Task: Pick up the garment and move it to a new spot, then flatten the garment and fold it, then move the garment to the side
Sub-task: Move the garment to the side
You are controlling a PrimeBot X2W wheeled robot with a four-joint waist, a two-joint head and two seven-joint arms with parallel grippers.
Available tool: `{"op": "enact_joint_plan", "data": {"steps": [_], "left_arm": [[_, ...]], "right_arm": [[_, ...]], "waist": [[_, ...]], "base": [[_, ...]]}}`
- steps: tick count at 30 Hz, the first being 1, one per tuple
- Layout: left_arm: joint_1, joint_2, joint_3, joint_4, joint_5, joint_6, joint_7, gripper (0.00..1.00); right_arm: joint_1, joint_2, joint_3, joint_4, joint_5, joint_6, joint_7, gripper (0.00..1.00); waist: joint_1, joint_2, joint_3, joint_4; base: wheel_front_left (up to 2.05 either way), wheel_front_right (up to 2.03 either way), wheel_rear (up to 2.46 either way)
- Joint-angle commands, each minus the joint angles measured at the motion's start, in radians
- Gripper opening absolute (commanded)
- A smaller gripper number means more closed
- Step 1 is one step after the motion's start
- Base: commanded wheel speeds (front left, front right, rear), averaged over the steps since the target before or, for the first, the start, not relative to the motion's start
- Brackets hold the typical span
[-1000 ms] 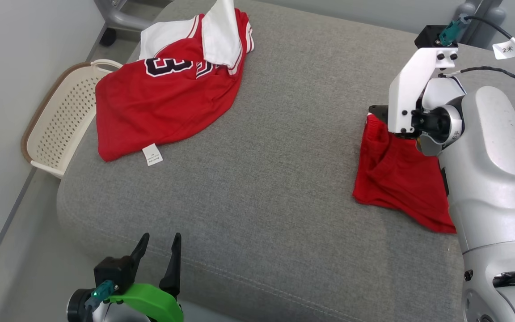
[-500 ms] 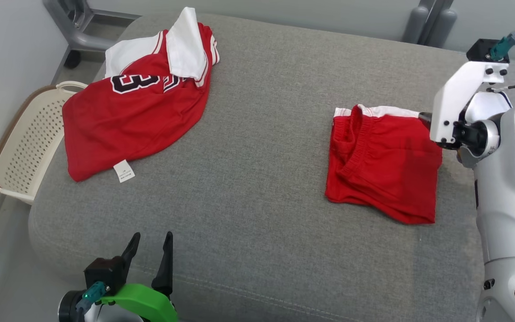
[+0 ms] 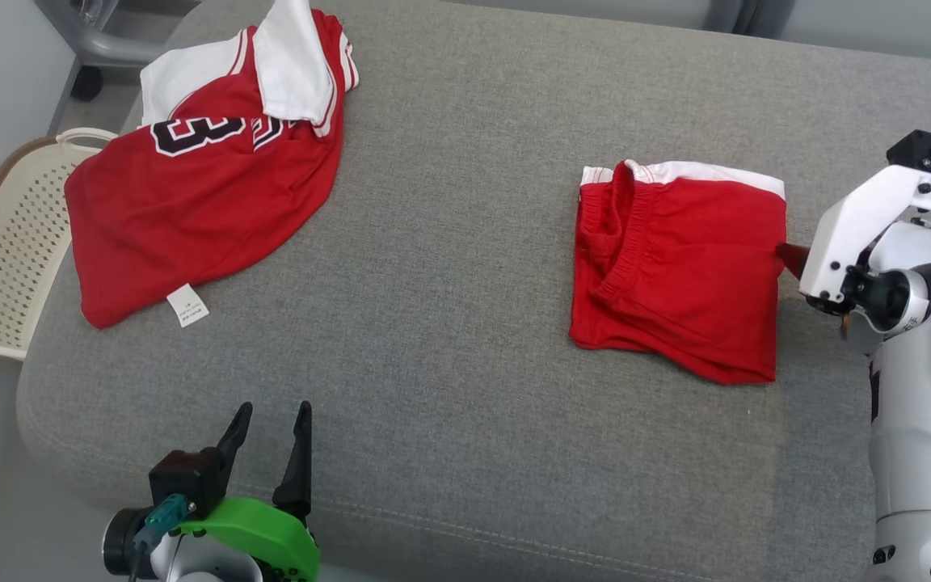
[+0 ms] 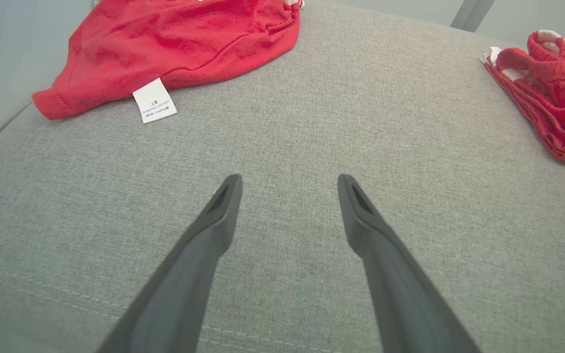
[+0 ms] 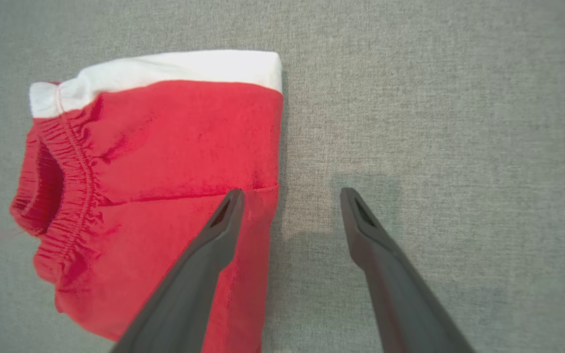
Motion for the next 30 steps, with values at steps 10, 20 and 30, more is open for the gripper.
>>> {"op": "enact_joint_plan", "data": {"steps": [10, 20, 30], "left_arm": [[-0.037, 0.000, -0.009, 0.029, -0.005, -0.007, -0.016, 1.00], [-0.043, 0.000, -0.015, 0.035, -0.008, -0.004, -0.024, 1.00], [-0.052, 0.011, -0.021, 0.008, 0.010, 0.001, -0.035, 1.00]], "right_arm": [[0.033, 0.000, 0.063, 0.103, 0.098, -0.001, -0.051, 1.00], [0.024, 0.003, 0.078, 0.159, 0.047, -0.001, -0.078, 0.00], [0.015, -0.005, 0.108, 0.143, -0.034, -0.001, -0.144, 0.00]], "waist": [[0.0000, 0.0000, 0.033, 0.004], [0.0000, 0.0000, 0.043, 0.016], [0.0000, 0.0000, 0.040, -0.024]], "base": [[0.00, 0.00, 0.00], [0.00, 0.00, 0.00], [0.00, 0.00, 0.00]]}}
